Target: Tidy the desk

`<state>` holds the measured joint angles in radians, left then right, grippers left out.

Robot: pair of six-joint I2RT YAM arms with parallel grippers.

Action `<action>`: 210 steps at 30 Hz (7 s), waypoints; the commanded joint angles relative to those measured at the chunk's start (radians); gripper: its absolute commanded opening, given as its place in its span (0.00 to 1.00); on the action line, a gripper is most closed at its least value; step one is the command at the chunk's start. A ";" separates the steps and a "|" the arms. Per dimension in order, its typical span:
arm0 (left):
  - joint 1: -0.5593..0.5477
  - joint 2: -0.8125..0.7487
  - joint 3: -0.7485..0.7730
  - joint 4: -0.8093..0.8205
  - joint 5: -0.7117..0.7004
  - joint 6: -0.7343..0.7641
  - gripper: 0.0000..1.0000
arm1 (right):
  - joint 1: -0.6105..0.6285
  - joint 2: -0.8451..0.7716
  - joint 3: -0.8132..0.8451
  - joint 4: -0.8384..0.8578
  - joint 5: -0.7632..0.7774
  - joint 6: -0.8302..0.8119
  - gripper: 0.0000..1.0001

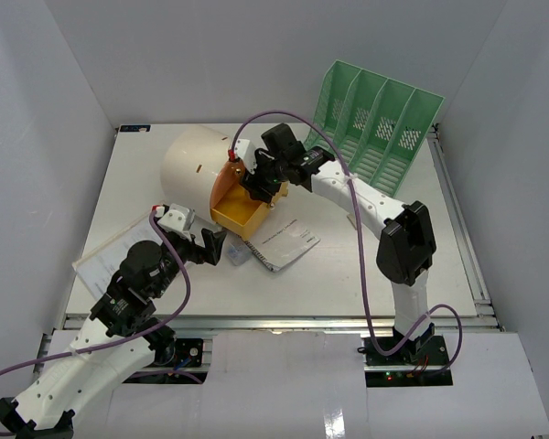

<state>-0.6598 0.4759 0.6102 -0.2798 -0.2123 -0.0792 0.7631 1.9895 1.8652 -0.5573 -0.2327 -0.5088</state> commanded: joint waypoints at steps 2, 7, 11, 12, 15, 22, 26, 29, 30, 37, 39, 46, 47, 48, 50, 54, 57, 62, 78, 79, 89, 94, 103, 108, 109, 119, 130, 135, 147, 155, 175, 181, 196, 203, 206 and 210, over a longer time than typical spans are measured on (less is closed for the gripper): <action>0.006 -0.005 -0.003 0.007 0.020 -0.005 0.98 | 0.001 -0.006 0.039 0.036 0.062 -0.003 0.76; 0.006 -0.004 -0.003 0.010 0.060 -0.002 0.98 | 0.001 -0.060 0.027 0.033 0.035 0.008 0.90; 0.006 0.005 -0.020 0.030 0.108 -0.004 0.98 | 0.001 -0.121 0.003 0.022 -0.030 0.007 0.98; 0.006 0.017 -0.021 0.032 0.120 -0.006 0.98 | 0.000 -0.149 -0.007 0.013 -0.058 -0.002 0.96; 0.006 0.055 -0.027 0.034 0.151 -0.021 0.98 | -0.013 -0.273 -0.088 -0.012 -0.164 -0.050 0.91; 0.006 0.121 -0.067 0.006 0.225 -0.187 0.98 | -0.185 -0.580 -0.430 -0.007 -0.517 -0.179 0.90; 0.005 0.187 -0.121 0.044 0.268 -0.291 0.98 | -0.355 -0.756 -0.716 0.039 -0.727 -0.224 0.90; 0.003 0.233 -0.160 0.114 0.237 -0.332 0.98 | -0.430 -0.840 -0.872 0.071 -0.833 -0.246 0.90; 0.002 0.247 -0.183 0.154 0.232 -0.337 0.98 | -0.459 -0.866 -0.918 0.085 -0.871 -0.257 0.90; -0.004 0.264 -0.376 0.540 0.138 -0.177 0.98 | -0.534 -0.982 -1.012 0.092 -0.947 -0.286 0.90; -0.004 0.284 -0.384 0.592 0.110 -0.113 0.98 | -0.535 -0.993 -1.013 0.092 -0.956 -0.286 0.90; -0.006 0.419 -0.338 0.628 0.078 0.061 0.98 | -0.536 -1.016 -1.012 0.091 -0.967 -0.281 0.90; -0.005 0.432 -0.343 0.649 0.085 0.092 0.98 | -0.536 -1.018 -1.014 0.091 -0.967 -0.281 0.90; -0.004 0.443 -0.350 0.671 0.094 0.123 0.98 | -0.536 -1.020 -1.015 0.091 -0.967 -0.281 0.90; -0.004 0.470 -0.349 0.686 0.138 0.161 0.98 | -0.537 -1.024 -1.015 0.091 -0.967 -0.283 0.90; -0.004 0.563 -0.329 0.685 0.208 0.216 0.98 | -0.539 -1.020 -1.015 0.091 -0.967 -0.281 0.90; -0.004 0.605 -0.301 0.681 0.204 0.238 0.98 | -0.540 -1.020 -1.015 0.091 -0.968 -0.281 0.90; -0.003 0.667 -0.265 0.638 0.196 0.256 0.96 | -0.545 -1.019 -1.015 0.091 -0.969 -0.280 0.90; -0.003 0.703 -0.236 0.547 0.152 0.268 0.55 | -0.559 -1.015 -1.015 0.091 -0.979 -0.275 0.90; -0.003 0.698 -0.237 0.543 0.148 0.265 0.50 | -0.561 -1.015 -1.015 0.092 -0.980 -0.275 0.90; -0.005 0.480 -0.200 0.345 0.237 0.122 0.15 | -0.571 -1.015 -1.015 0.091 -0.985 -0.273 0.90; -0.012 0.314 -0.150 0.157 0.421 0.057 0.04 | -0.573 -1.012 -1.017 0.091 -0.985 -0.273 0.90; -0.017 0.182 -0.065 0.063 0.700 0.111 0.00 | -0.575 -0.995 -1.017 0.092 -0.986 -0.270 0.90; -0.017 0.239 0.067 0.087 0.604 0.168 0.00 | -0.576 -0.987 -1.018 0.092 -0.982 -0.272 0.90; -0.017 0.253 0.096 0.107 0.546 0.174 0.00 | -0.578 -0.986 -1.018 0.092 -0.980 -0.271 0.90; -0.016 0.545 0.350 0.115 0.183 0.276 0.00 | -0.585 -0.986 -1.020 0.092 -0.961 -0.275 0.90; -0.015 0.692 0.374 0.141 -0.027 0.342 0.07 | -0.587 -0.985 -1.018 0.091 -0.956 -0.276 0.90; -0.015 0.702 0.369 0.140 -0.036 0.335 0.70 | -0.586 -0.980 -1.018 0.091 -0.954 -0.276 0.90; -0.015 0.609 0.439 0.114 0.062 0.239 0.98 | -0.587 -0.948 -1.052 0.223 -0.880 -0.112 0.91; 0.264 0.679 0.649 -0.012 0.222 0.155 0.98 | -0.484 -0.889 -1.041 0.390 -0.567 0.115 0.98; 0.821 1.142 0.924 0.018 0.884 -0.149 0.98 | -0.212 -0.356 -0.579 0.312 0.006 0.547 0.28; 0.821 1.126 0.810 0.093 1.003 -0.175 0.98 | -0.125 -0.266 -0.539 0.352 0.065 0.615 0.20; 0.814 1.123 0.684 0.161 1.101 -0.193 0.98 | -0.071 -0.024 -0.275 0.645 -0.119 0.766 0.18; 0.799 1.128 0.664 0.170 1.102 -0.192 0.98 | -0.064 0.094 -0.142 0.684 -0.194 0.789 0.22; 0.798 1.125 0.655 0.174 1.086 -0.198 0.98 | -0.065 0.127 -0.112 0.702 -0.225 0.792 0.26; 0.801 1.120 0.650 0.190 1.055 -0.223 0.98 | -0.075 0.124 -0.137 0.720 -0.257 0.771 0.32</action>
<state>0.1692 1.6323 1.2962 -0.0382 0.7971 -0.2848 0.6724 2.0963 1.6943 0.0333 -0.4288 0.2611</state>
